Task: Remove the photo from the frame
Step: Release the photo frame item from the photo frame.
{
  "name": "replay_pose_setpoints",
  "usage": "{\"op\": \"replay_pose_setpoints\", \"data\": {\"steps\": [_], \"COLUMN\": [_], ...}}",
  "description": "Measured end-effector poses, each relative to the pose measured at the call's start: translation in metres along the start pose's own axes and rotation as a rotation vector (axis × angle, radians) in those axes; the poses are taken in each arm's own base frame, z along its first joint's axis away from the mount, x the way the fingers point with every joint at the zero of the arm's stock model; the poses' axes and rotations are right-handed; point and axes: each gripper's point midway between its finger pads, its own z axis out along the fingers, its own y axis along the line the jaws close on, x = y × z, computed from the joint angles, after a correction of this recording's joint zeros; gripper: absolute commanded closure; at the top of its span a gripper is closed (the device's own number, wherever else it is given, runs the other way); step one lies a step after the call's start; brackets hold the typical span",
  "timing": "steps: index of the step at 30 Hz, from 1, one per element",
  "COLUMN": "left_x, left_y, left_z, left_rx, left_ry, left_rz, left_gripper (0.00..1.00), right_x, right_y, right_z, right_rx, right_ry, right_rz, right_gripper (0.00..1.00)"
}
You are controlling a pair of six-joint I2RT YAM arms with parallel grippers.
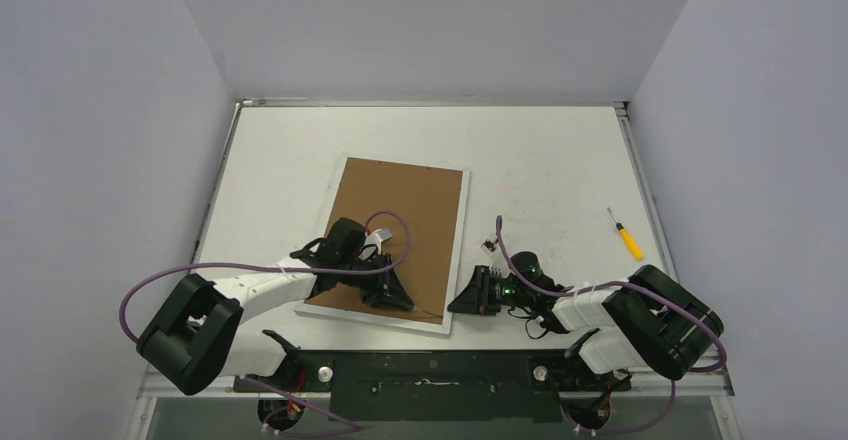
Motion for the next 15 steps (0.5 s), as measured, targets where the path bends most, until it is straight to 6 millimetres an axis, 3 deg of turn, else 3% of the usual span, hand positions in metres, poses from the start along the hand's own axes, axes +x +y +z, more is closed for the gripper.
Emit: {"op": "replay_pose_setpoints", "data": {"steps": [15], "left_x": [0.0012], "left_y": [-0.0028], "left_z": [0.0], "left_rx": [0.001], "left_ry": [-0.003], "left_rz": [-0.016], "left_gripper": [1.0], "right_x": [0.001], "right_y": [0.0026], "right_z": [0.0042], "right_rx": [-0.01], "right_ry": [0.0], "right_rz": [0.017], "right_gripper": [0.79]}}
